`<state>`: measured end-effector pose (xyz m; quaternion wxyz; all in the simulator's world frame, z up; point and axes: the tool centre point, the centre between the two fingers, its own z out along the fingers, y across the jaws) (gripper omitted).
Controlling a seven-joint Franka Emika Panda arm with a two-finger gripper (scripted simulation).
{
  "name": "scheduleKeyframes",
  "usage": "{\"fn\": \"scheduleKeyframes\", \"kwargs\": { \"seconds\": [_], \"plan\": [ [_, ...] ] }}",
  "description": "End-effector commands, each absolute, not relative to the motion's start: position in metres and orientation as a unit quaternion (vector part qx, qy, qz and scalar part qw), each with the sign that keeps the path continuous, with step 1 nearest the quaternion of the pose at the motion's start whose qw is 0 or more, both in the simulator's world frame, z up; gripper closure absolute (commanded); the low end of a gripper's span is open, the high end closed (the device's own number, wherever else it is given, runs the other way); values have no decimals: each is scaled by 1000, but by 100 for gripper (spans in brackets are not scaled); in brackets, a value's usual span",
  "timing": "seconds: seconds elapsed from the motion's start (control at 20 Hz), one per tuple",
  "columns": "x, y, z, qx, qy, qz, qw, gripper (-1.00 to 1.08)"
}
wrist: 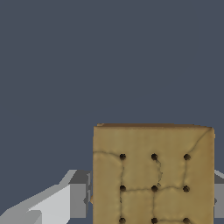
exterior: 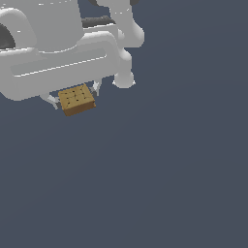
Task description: Pick up the object and move it to a goal position.
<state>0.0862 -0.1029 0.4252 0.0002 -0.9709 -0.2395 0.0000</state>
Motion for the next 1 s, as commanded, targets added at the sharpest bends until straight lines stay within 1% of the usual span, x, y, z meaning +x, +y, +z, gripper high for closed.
{"fn": "scheduleKeyframes", "kwargs": {
  "seconds": [0.0,0.4,0.95],
  "plan": [
    [87,-104,438,-971,-239,0,0,108],
    [89,-105,459,-971,-239,0,0,108],
    [90,-105,466,-971,-239,0,0,108]
  ]
}}
